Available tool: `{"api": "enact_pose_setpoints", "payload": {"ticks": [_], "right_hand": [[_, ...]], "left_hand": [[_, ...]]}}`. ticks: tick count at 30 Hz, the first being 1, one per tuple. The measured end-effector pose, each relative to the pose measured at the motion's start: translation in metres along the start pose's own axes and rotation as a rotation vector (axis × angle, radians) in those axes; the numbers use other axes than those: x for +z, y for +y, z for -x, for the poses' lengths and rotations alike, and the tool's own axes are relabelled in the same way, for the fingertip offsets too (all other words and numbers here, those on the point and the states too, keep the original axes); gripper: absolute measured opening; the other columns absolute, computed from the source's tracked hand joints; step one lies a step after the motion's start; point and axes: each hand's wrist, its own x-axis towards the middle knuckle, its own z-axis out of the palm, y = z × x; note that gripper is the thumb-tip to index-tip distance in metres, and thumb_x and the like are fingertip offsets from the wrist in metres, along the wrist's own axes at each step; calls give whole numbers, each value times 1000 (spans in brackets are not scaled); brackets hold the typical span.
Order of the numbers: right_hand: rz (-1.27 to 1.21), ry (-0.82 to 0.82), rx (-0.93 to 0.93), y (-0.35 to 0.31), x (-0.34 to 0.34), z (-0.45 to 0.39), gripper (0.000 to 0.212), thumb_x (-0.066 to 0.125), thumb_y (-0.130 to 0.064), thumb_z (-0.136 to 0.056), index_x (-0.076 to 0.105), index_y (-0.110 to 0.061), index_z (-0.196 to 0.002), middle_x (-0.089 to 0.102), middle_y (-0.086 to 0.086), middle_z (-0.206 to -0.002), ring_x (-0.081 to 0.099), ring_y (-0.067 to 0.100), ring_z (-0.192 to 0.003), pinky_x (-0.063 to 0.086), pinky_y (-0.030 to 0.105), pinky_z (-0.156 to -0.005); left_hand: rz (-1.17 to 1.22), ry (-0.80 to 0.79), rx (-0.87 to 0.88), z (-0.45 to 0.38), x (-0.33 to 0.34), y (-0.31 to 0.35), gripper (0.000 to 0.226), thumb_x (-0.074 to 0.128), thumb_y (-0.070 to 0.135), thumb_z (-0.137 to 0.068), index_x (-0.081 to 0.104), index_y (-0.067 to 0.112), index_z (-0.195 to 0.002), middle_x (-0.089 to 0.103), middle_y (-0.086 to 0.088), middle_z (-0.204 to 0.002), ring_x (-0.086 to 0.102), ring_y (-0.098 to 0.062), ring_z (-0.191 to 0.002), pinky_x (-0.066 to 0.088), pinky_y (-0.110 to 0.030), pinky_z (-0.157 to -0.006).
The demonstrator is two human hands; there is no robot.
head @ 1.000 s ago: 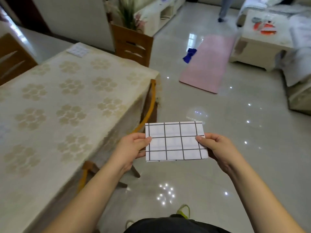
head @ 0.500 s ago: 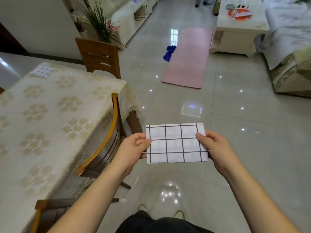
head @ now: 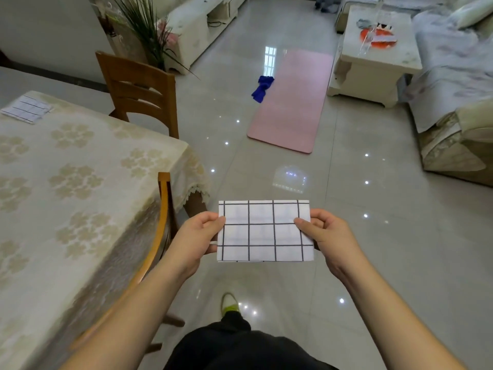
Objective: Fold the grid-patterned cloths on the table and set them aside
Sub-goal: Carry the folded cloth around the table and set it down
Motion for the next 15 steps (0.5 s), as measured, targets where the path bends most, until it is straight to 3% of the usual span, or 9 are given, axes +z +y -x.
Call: {"api": "enact_pose_setpoints", "payload": {"ticks": [2,5,10,12,15], "right_hand": [[35,-13,-8,-11,12,-23,10,69,-5,-88,70,-10,-97,74,6,-77,71,16,-69,55,27,-62],[41,-11,-23,-26,28,-55,10,71,-5,-86,72,-13,-93,70,13,-80,69,20,-71,55,33,-70],[-7,8,-28,-45,43,-102,10,70,-5,-87,72,-12,-94,67,3,-68,67,16,-68,56,33,-70],[-15,-2,-24,-51,45,-121,10,72,-7,-86,74,-14,-92,64,9,-73,67,19,-73,54,36,-75],[-20,-39,-19,-60,42,-155,13,70,-5,-87,73,-14,-96,71,4,-75,69,17,-74,53,32,-72]], "left_hand": [[19,5,-4,-24,-10,11,17,59,22,-96,68,8,-97,72,-10,-85,65,-22,-74,53,-39,-70],[-1,9,6,-55,-24,32,17,60,23,-96,69,9,-95,68,-11,-80,63,-21,-69,51,-34,-63],[24,0,17,-103,-33,67,18,59,22,-96,70,8,-95,66,-15,-85,62,-23,-75,55,-32,-66],[38,13,-12,-120,-31,76,18,59,22,-96,72,11,-93,67,-15,-85,63,-25,-75,56,-33,-66],[45,39,-52,-149,-25,88,19,58,22,-96,73,13,-90,67,-18,-84,63,-24,-73,53,-31,-63]]}}
